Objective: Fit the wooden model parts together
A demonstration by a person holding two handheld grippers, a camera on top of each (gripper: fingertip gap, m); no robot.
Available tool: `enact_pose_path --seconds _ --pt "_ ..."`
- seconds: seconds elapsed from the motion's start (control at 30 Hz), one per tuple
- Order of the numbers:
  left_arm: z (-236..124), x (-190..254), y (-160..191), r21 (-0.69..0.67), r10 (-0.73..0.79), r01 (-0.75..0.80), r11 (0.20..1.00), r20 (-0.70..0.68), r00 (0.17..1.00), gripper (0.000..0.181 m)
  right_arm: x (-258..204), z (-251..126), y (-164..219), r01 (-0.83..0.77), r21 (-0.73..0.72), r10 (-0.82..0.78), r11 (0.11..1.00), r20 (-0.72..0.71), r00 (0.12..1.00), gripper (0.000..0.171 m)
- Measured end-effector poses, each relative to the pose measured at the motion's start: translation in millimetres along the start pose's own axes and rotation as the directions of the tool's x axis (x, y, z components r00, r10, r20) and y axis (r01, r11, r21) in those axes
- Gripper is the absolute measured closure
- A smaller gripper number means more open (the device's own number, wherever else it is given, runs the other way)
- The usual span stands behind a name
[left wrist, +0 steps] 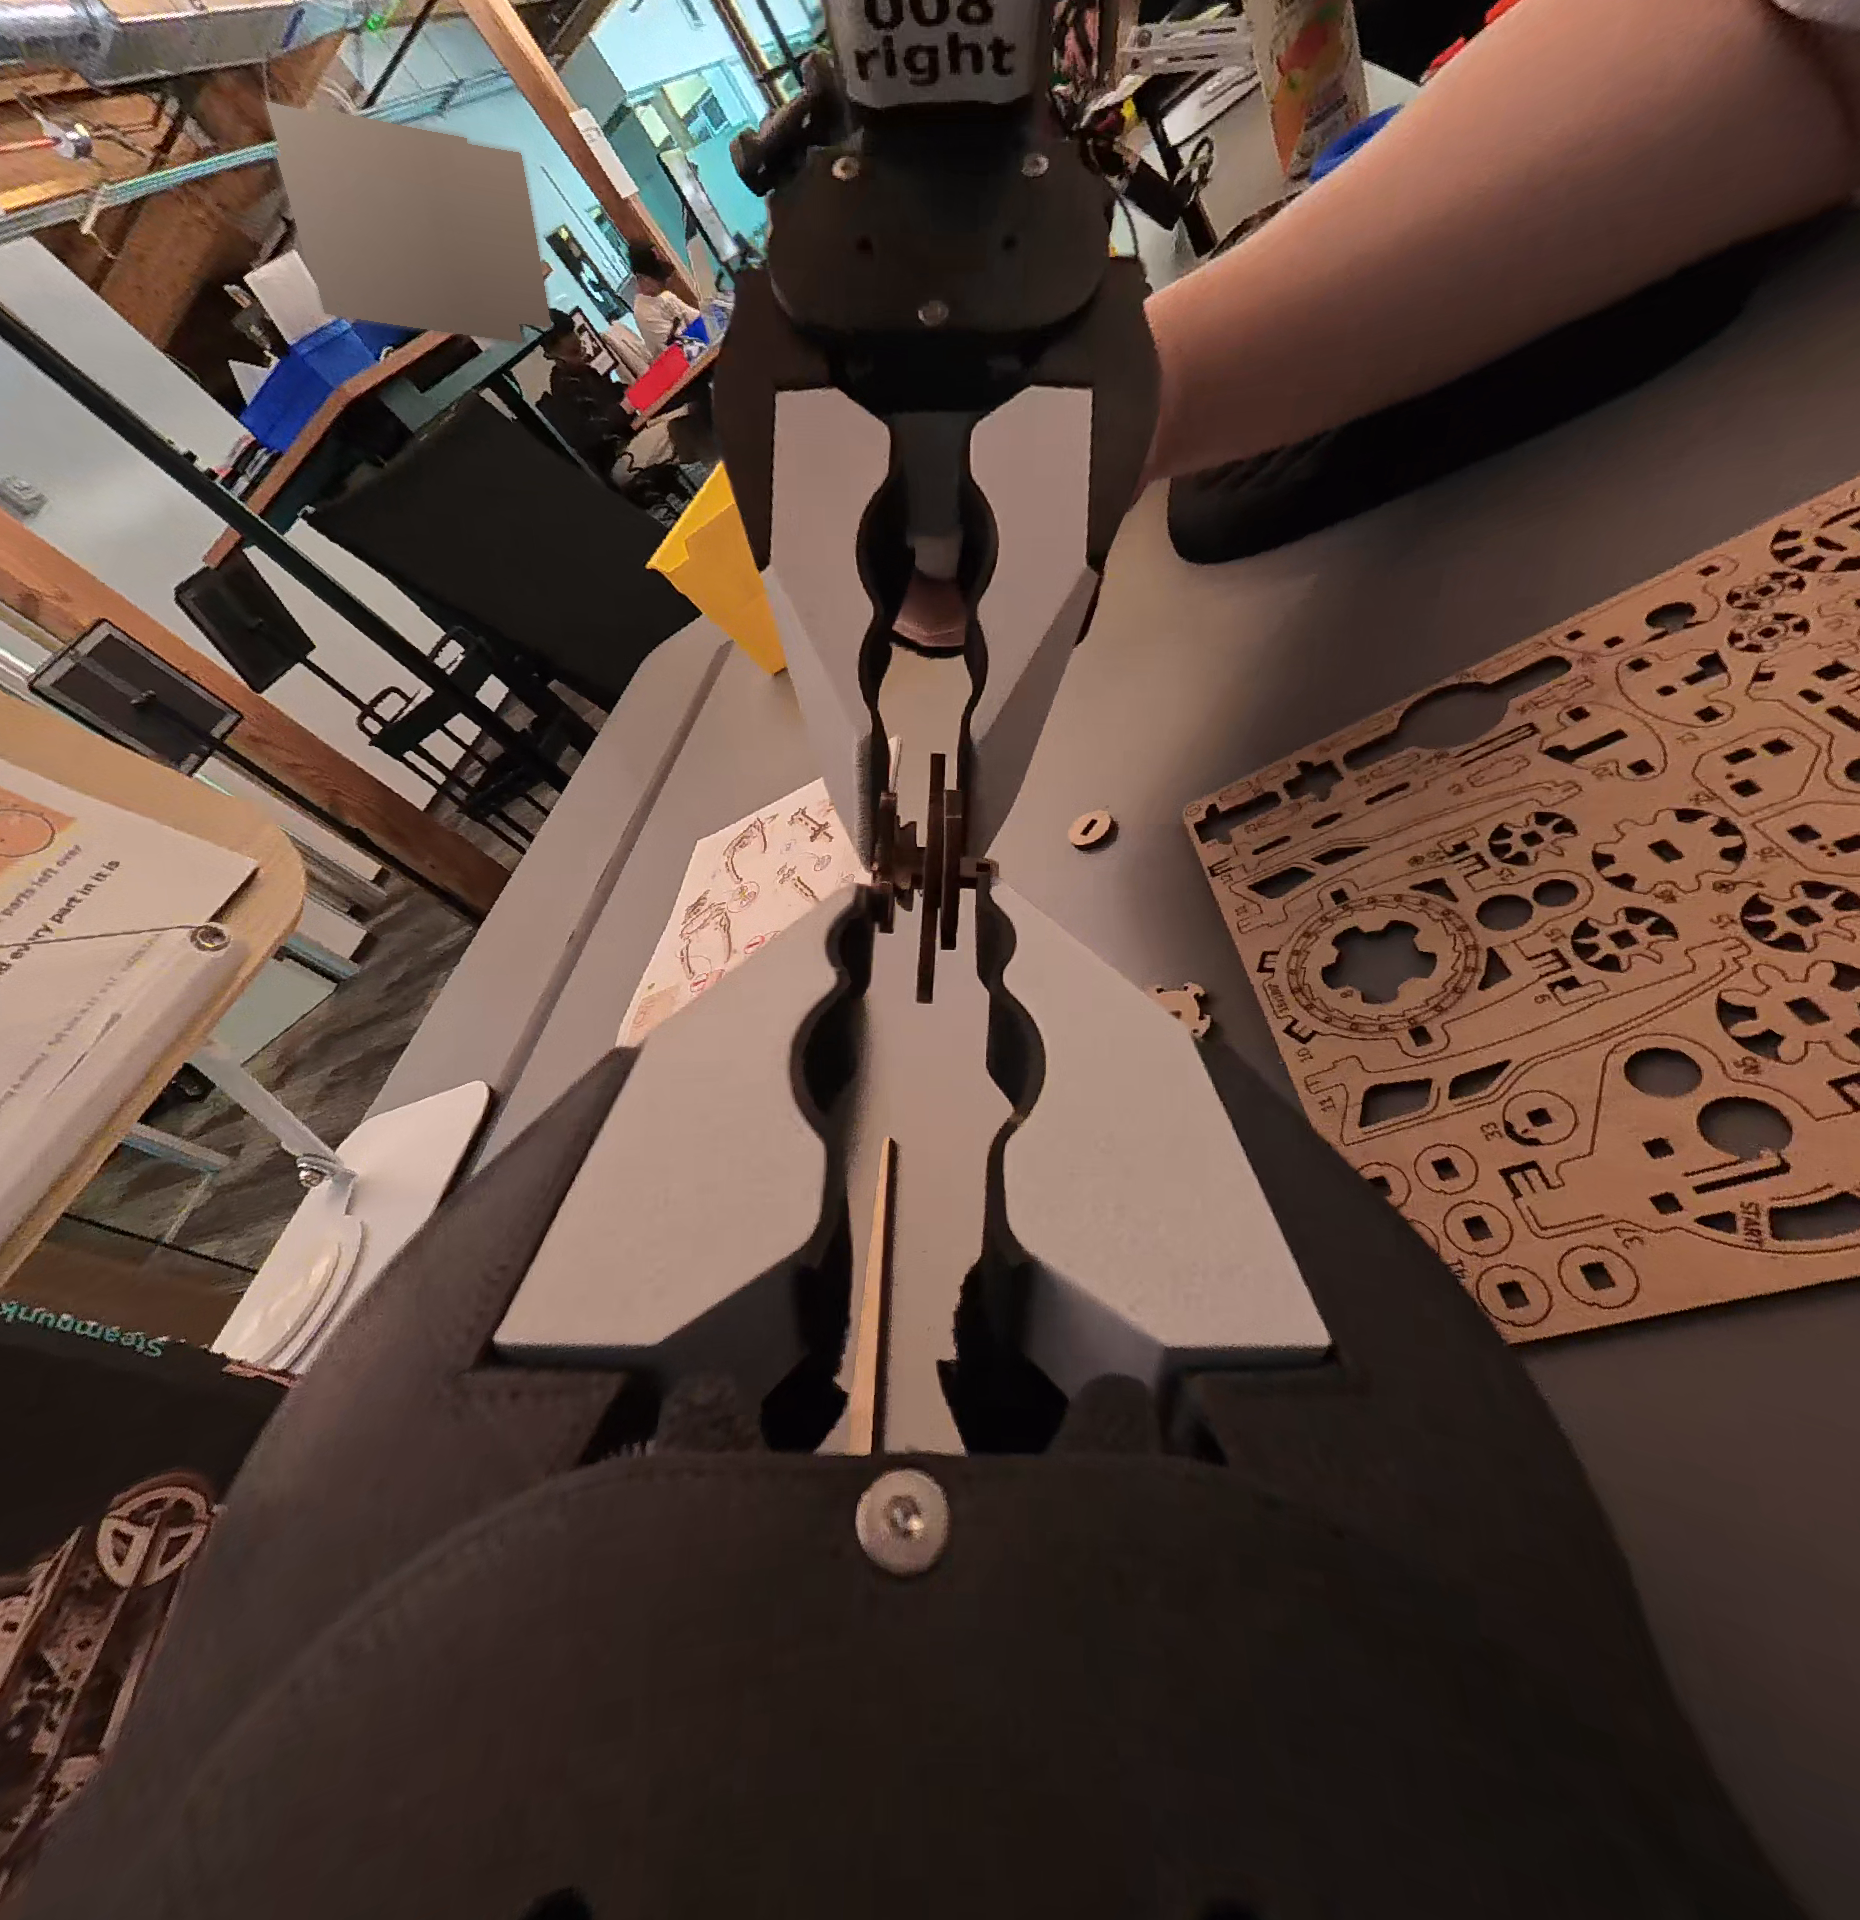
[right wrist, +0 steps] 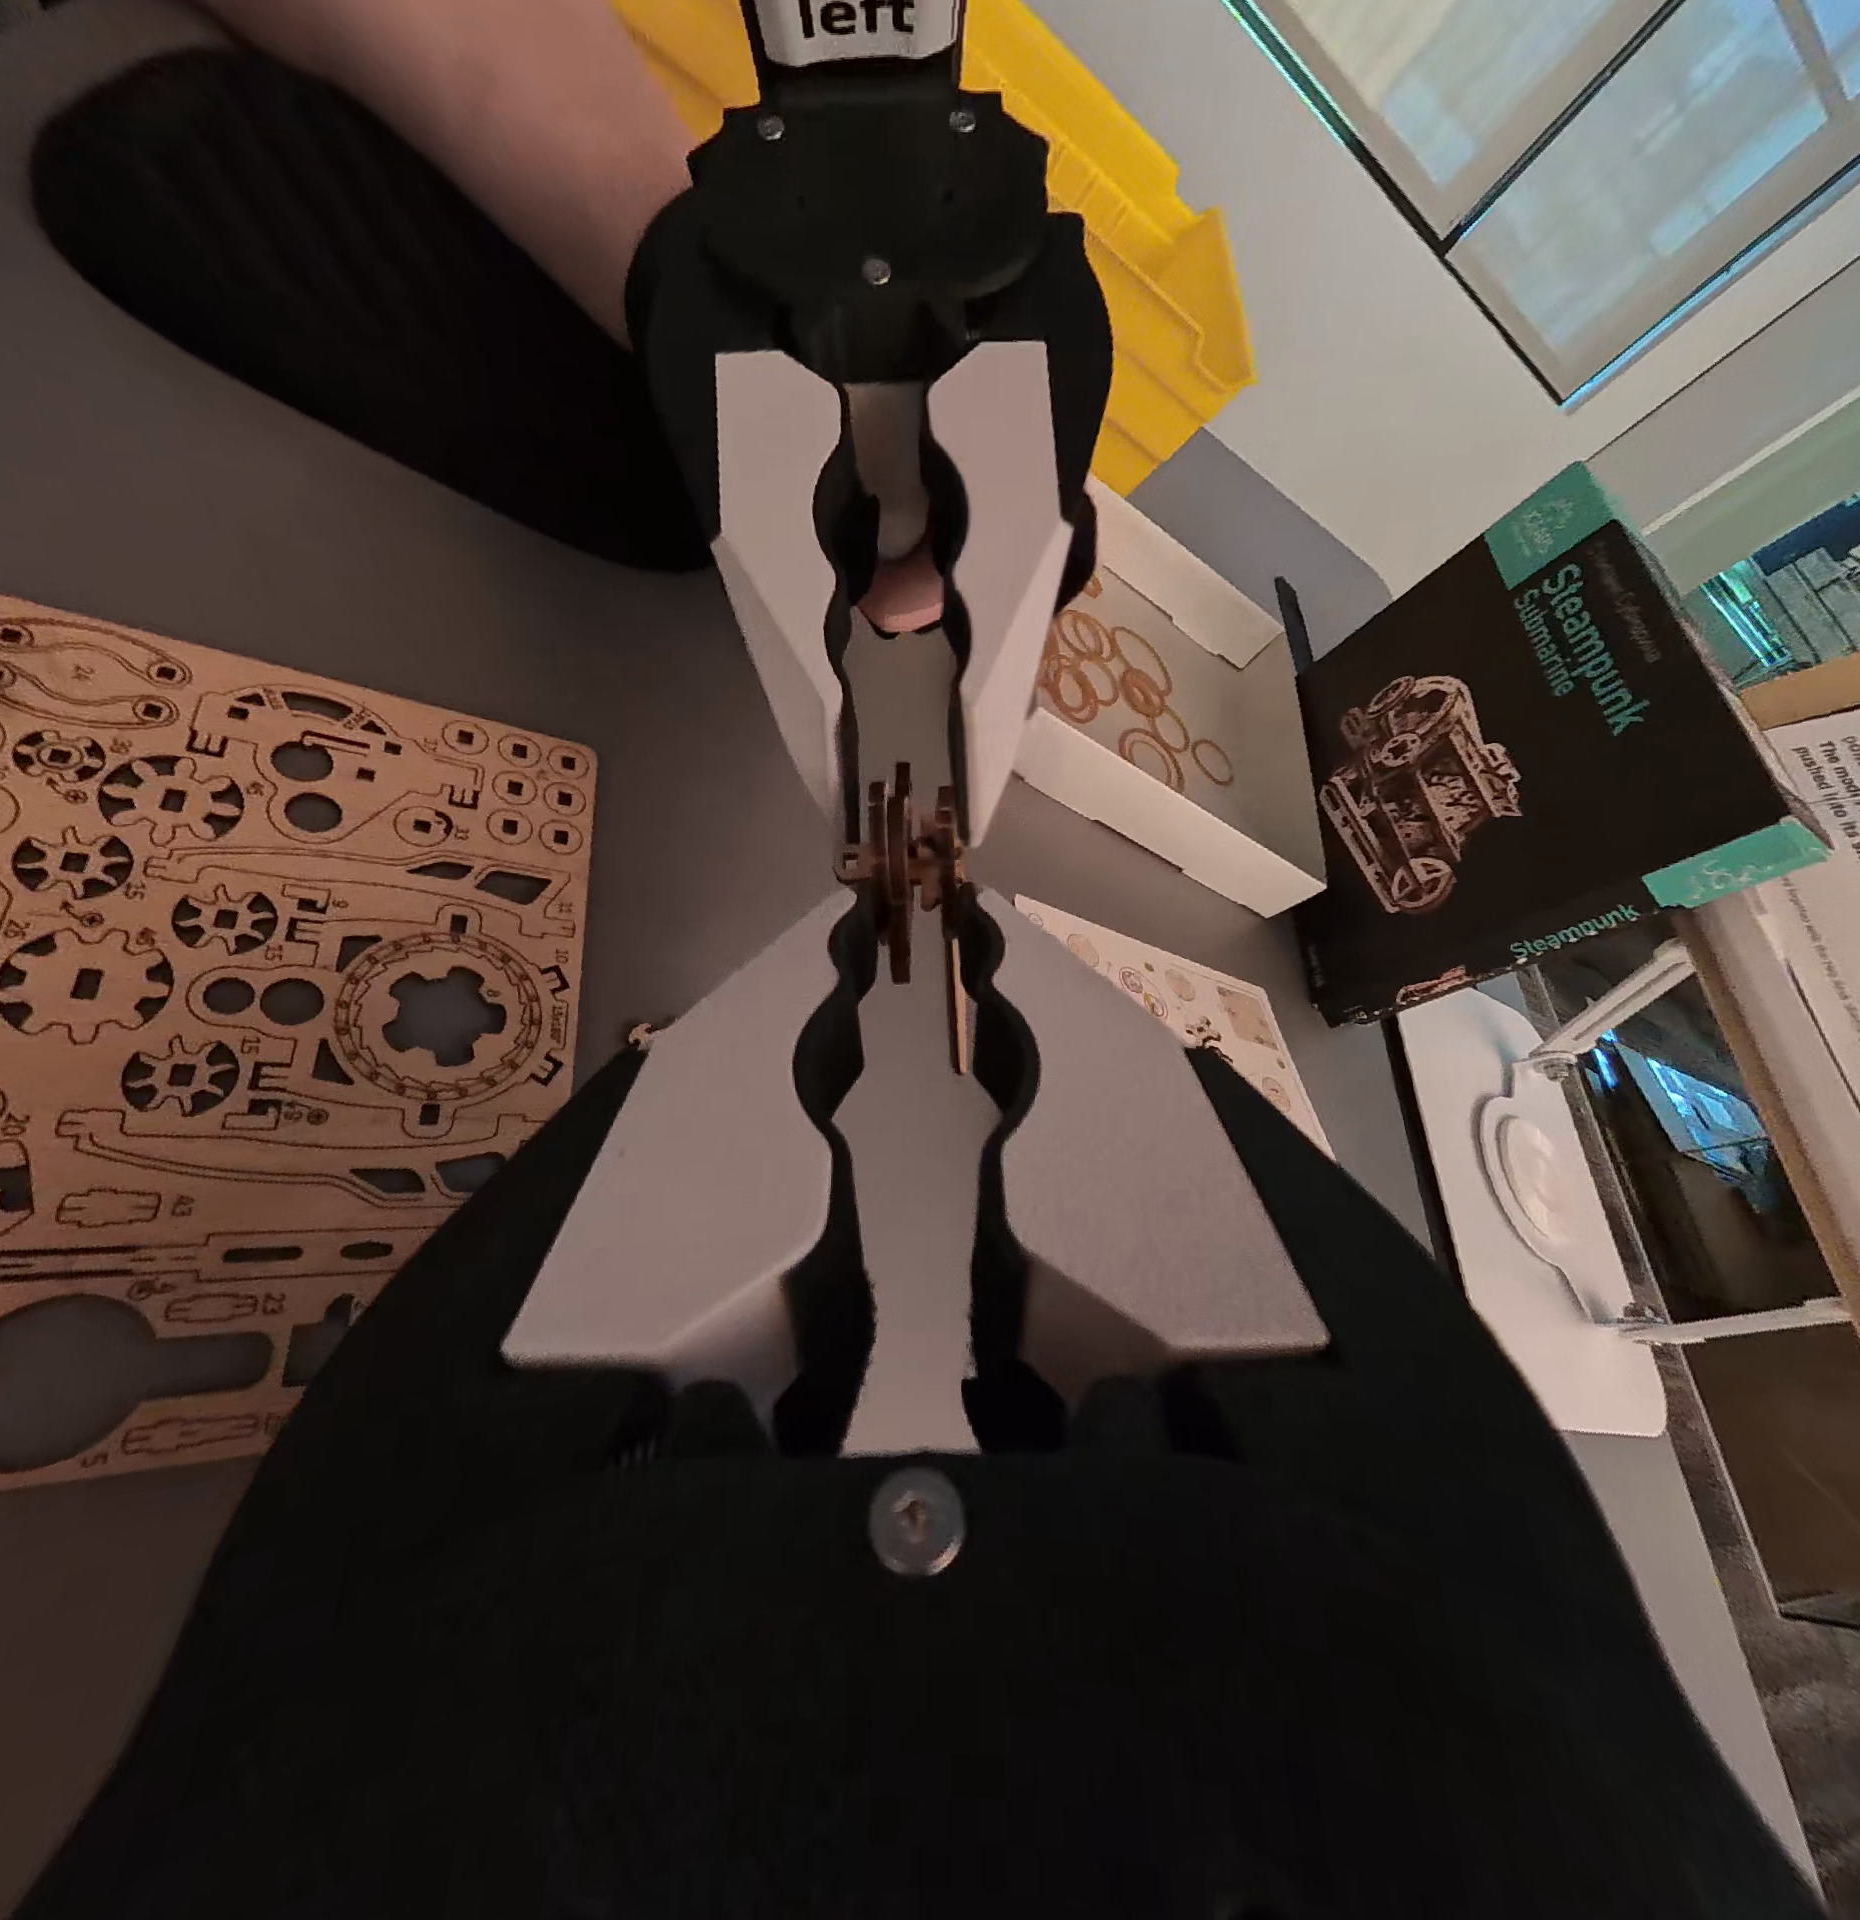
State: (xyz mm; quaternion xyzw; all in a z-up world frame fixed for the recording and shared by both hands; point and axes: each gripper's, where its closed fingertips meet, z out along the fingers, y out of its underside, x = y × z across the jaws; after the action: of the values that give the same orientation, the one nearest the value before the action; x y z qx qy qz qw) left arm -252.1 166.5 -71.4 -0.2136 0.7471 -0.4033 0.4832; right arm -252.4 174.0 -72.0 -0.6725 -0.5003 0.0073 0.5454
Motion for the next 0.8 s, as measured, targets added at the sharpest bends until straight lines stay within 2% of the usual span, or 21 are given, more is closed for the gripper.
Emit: enact_pose_path --seconds 0.33,0.8 --pt "1.7 3.4 4.9 -0.032 -0.001 0.000 0.999 -0.024 1.000 0.168 -5.2 2.4 5.1 -0.023 -0.017 0.023 1.000 0.038 0.999 0.156" --pt "1.5 -0.9 5.1 -0.017 -0.027 0.027 1.000 -0.005 1.000 0.167 -0.6 1.7 4.7 -0.041 -0.030 0.041 0.999 0.012 0.999 0.157"
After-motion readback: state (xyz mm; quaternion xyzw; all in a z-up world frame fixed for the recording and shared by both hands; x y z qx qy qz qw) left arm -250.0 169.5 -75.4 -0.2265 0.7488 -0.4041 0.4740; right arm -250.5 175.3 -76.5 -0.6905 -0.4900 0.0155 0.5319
